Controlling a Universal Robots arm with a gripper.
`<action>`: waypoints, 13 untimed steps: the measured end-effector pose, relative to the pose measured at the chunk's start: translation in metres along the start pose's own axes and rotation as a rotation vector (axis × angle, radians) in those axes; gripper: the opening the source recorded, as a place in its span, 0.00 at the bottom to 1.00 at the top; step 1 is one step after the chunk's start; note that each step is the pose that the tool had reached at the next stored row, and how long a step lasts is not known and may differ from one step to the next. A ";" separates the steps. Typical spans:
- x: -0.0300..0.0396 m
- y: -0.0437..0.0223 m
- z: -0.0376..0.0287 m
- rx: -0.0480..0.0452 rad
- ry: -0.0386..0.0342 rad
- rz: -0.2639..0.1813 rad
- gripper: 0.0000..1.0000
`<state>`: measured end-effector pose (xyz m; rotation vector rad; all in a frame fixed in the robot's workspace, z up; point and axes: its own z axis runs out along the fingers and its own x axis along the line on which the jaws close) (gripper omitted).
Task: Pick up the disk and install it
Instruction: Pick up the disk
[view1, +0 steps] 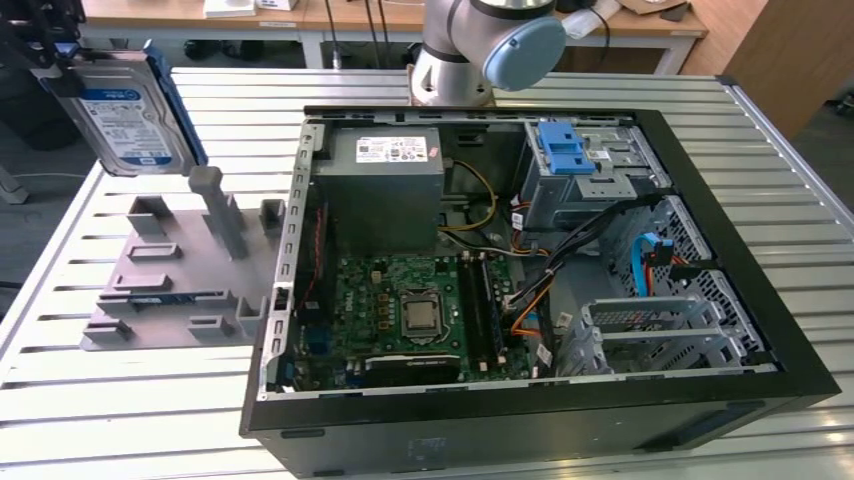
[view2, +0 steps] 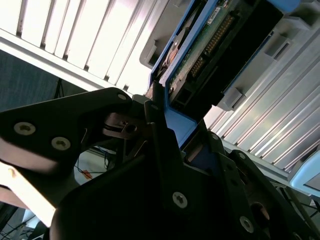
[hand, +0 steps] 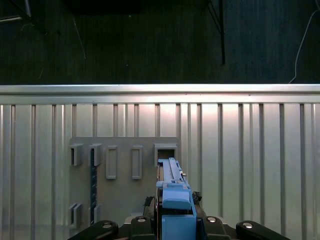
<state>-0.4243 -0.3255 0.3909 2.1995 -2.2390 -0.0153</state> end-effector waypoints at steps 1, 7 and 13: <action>0.0000 0.0000 -0.0007 0.0000 0.0000 0.000 0.36; 0.0000 0.0000 -0.0040 -0.0001 0.0000 0.000 0.36; -0.0001 0.0001 -0.0075 0.0000 0.0000 0.000 0.36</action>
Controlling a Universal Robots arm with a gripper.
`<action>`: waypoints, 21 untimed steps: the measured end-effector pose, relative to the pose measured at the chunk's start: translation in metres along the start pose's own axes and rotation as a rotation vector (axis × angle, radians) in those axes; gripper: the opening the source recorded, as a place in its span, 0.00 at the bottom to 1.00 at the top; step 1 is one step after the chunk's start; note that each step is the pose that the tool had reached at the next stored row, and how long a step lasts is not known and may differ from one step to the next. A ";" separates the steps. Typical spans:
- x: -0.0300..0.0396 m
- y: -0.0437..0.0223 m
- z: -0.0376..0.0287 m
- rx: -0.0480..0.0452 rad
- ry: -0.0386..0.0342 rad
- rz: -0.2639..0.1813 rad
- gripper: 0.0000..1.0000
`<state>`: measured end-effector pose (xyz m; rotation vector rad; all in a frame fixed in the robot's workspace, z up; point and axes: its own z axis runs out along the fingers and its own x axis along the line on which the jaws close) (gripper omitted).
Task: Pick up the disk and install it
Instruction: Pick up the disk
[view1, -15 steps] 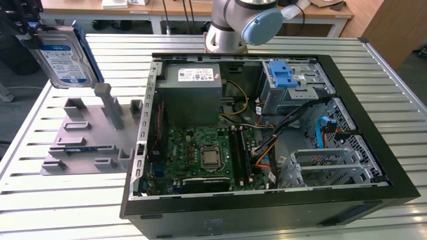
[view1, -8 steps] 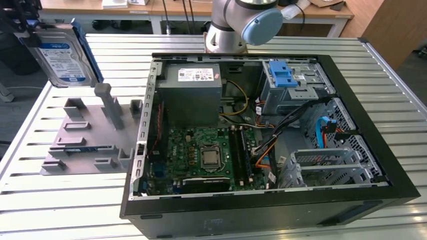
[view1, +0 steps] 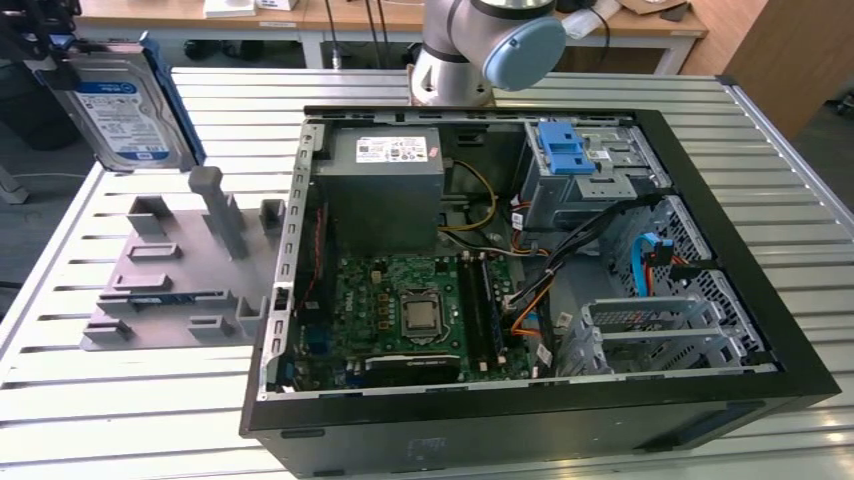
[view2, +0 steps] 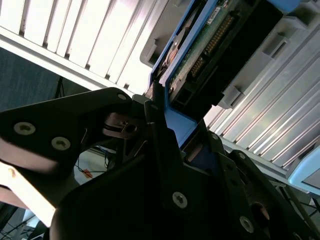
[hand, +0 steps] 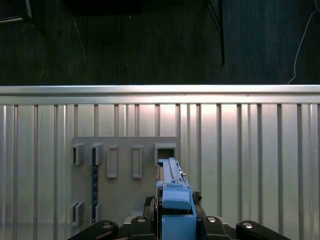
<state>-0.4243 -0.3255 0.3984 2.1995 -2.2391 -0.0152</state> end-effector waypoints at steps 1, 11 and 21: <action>0.0000 0.0000 -0.0006 0.0000 0.0000 0.000 0.36; 0.0000 0.0000 -0.0056 -0.0001 0.0000 0.000 0.36; -0.0001 0.0001 -0.0107 -0.0002 0.0001 0.000 0.36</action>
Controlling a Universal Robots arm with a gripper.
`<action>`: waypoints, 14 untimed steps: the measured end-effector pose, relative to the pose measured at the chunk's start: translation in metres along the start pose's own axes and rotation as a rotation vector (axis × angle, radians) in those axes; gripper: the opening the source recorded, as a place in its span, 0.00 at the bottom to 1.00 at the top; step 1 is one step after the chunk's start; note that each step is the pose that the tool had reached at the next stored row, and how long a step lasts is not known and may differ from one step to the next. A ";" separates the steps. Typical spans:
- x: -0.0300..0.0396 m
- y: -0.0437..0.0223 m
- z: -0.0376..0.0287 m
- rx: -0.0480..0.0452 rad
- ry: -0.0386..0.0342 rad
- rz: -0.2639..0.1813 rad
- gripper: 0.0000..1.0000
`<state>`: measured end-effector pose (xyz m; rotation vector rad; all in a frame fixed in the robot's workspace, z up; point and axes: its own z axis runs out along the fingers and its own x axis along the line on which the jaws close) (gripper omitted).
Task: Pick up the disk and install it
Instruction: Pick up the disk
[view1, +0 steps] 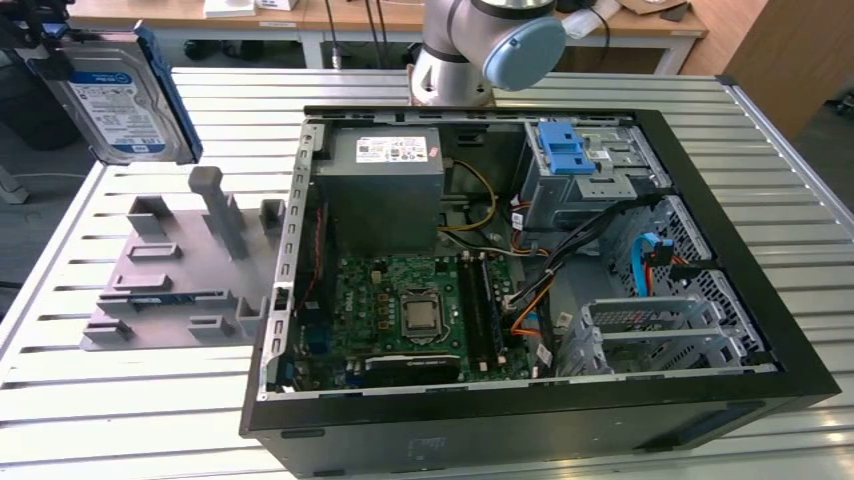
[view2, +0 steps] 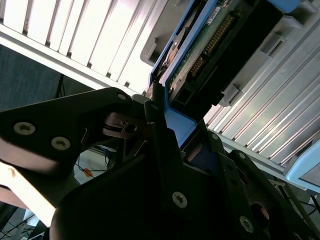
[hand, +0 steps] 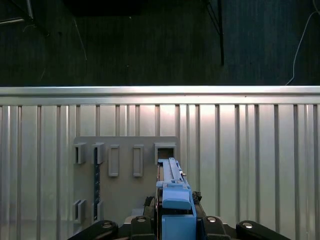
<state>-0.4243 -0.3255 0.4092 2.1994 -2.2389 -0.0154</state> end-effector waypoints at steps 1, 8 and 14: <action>0.0000 0.0000 -0.0006 0.0000 0.0000 0.000 0.36; 0.0000 0.0001 -0.0048 0.0001 0.0000 0.000 0.36; -0.0001 0.0001 -0.0099 0.0001 0.0000 0.000 0.36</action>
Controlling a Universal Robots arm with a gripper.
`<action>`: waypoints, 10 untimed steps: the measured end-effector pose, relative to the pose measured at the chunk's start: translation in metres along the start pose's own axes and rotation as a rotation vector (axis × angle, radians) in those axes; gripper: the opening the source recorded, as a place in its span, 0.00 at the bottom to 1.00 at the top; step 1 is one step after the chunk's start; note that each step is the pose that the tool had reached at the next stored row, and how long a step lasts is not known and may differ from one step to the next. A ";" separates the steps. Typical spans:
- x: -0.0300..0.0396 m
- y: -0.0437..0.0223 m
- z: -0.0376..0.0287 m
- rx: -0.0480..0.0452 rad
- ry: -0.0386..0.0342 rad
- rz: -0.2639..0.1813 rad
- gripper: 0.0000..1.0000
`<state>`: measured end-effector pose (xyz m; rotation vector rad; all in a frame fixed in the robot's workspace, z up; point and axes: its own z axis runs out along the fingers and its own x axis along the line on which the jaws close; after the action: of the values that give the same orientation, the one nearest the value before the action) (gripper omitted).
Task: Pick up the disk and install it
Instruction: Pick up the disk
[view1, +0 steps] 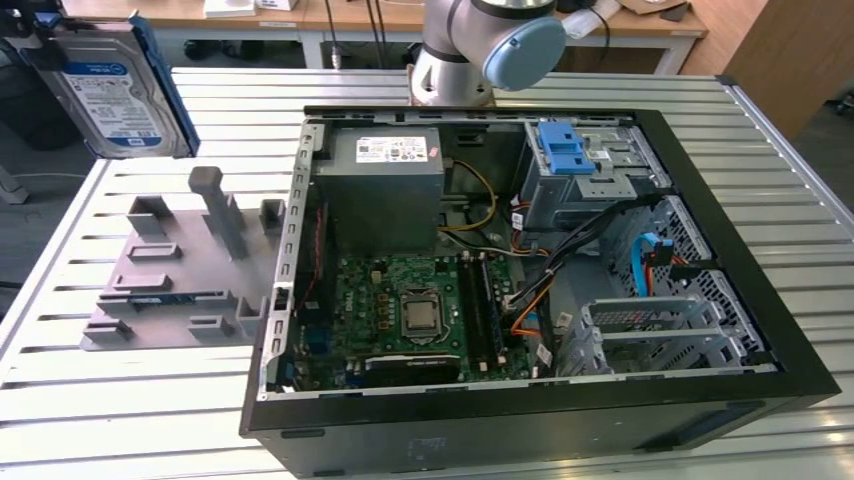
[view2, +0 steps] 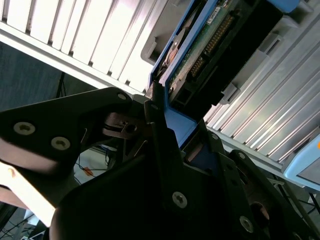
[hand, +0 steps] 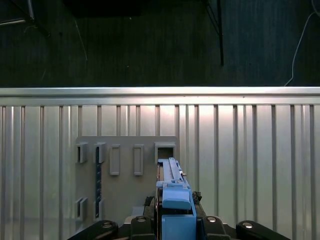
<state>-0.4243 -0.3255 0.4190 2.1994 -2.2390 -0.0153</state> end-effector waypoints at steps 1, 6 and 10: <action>0.0000 0.0000 -0.0009 0.0001 0.0000 0.000 0.36; 0.0000 0.0001 -0.0062 -0.0001 0.0000 0.000 0.36; -0.0001 0.0001 -0.0112 0.0000 0.0000 0.000 0.36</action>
<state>-0.4243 -0.3255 0.4302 2.1994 -2.2390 -0.0153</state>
